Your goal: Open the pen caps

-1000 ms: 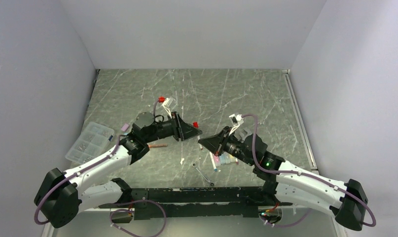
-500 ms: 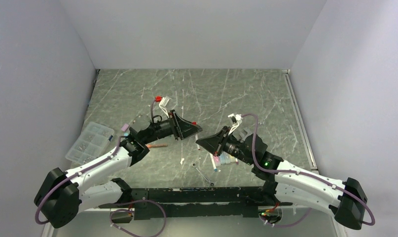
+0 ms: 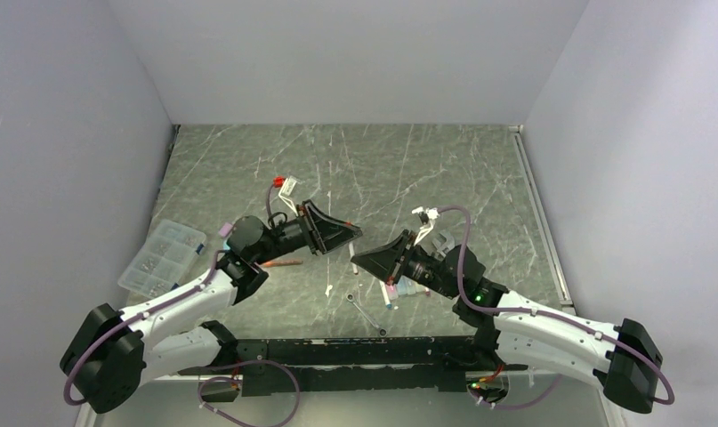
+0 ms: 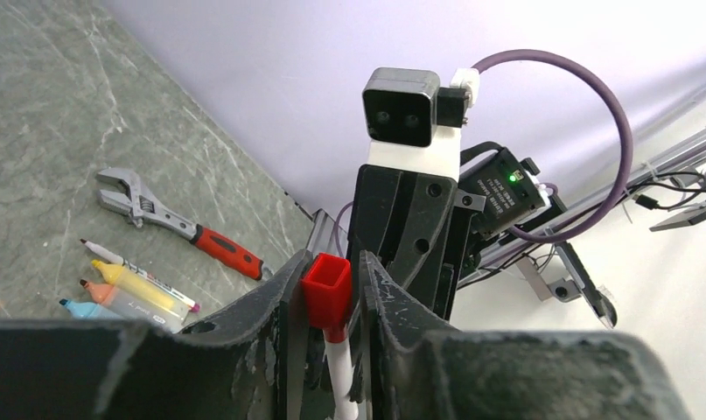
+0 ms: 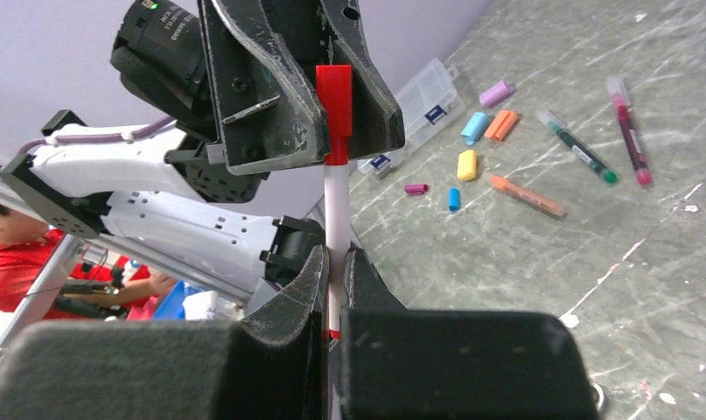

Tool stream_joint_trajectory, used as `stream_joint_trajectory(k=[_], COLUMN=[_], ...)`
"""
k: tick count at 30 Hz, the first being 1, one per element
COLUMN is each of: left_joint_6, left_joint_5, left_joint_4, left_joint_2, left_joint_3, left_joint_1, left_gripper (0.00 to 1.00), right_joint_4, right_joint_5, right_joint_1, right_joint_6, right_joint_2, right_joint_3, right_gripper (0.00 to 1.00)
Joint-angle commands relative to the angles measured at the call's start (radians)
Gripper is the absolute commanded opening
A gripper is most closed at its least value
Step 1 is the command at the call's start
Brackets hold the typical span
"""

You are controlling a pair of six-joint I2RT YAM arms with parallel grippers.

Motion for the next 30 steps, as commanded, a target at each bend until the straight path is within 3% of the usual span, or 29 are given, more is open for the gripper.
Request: stream_joint_trajectory(k=[1,4,8,11,12,15,17,22,30], left_joint_6=[-0.038,-0.048,-0.048,-0.040,-0.029,0.020,0.028,0.024,0.026], left_joint_5=[0.028,0.039,0.037,0.023,0.022,0.029,0.043,0.051,0.037], left_joint_4=[0.139,0.157,0.154,0.108,0.073,-0.053,-0.082,-0.086,-0.087], left_joint_2=[-0.020,-0.015,-0.020,-0.033,-0.039,-0.048,-0.045,-0.039,-0.044], left_joint_3=[-0.003,-0.005,-0.009,-0.007,0.000,0.034,0.045,0.039,0.037], left_joint_1=[-0.004,-0.004,-0.003,-0.004,-0.004,-0.004,-0.004,-0.003,-0.004], left_gripper=[0.28,0.20,0.00,0.00,0.00,0.00,0.00,0.00,0.00], right_joint_4=[0.086,0.098,0.090,0.034,0.010,-0.045,-0.079,-0.119,-0.112], right_joint_5=[-0.026,-0.027,-0.025,-0.014,-0.011,0.001,0.018,0.003,-0.036], right_joint_1=[-0.001,-0.005,-0.008,-0.008,-0.008,-0.008,-0.008,-0.008,-0.010], right_joint_6=[0.041,0.050,0.044,0.020,0.010,-0.017,-0.025,-0.045,-0.039], right_joint_2=[0.006,0.005,0.003,-0.002,-0.004,-0.007,-0.002,0.062,0.148], right_joint_3=[-0.023,-0.030,-0.030,-0.009,0.004,0.046,0.075,0.149,0.200], right_gripper=[0.00,0.00,0.00,0.00,0.05,0.39,0.46,0.45,0.32])
